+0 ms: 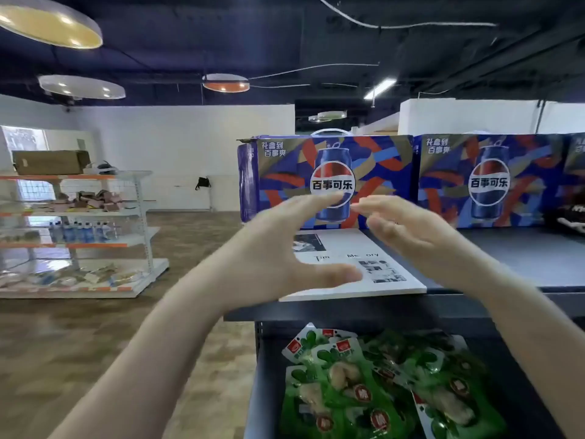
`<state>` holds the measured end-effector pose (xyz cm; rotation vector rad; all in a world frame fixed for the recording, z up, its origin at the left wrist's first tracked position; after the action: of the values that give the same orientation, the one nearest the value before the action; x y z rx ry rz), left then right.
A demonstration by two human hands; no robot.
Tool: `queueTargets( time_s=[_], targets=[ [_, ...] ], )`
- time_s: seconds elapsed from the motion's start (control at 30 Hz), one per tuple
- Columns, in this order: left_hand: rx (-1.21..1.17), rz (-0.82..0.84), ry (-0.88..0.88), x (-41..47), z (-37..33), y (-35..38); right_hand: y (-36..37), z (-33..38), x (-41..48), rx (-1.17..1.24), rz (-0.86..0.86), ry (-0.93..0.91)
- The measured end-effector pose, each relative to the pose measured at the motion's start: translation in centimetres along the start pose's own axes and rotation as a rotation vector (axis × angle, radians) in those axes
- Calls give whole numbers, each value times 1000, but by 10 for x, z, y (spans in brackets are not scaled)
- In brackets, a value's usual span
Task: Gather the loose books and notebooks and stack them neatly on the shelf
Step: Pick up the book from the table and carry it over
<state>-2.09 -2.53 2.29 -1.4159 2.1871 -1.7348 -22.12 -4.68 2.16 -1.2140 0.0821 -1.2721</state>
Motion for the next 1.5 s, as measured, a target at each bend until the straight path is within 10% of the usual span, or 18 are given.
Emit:
queueTargets(
  time_s=[0.13,0.23,1.03,1.5],
  targets=[
    [466,369,-147,21,35,65,49,-28,-16,-497,423,314],
    [588,320,-124,23,50,81,54,-25,-26,-649,293,316],
    [347,151,-230,-134,-70,110,54,44,-192,-341,196,11],
    [343,71,-345,-331,-94,163,181,98,-324,-260,287,-119]
  ],
)
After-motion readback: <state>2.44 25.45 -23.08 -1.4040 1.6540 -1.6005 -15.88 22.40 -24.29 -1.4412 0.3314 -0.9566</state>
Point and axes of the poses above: each hand's wrist, its own x-axis towards the middle knuckle, its own y-axis out of the palm, z = x × y, the point moved 4 cm from there along x, towards the middle knuckle, and after that the axes turned 6 degrees about z, right-handed, at the moved point
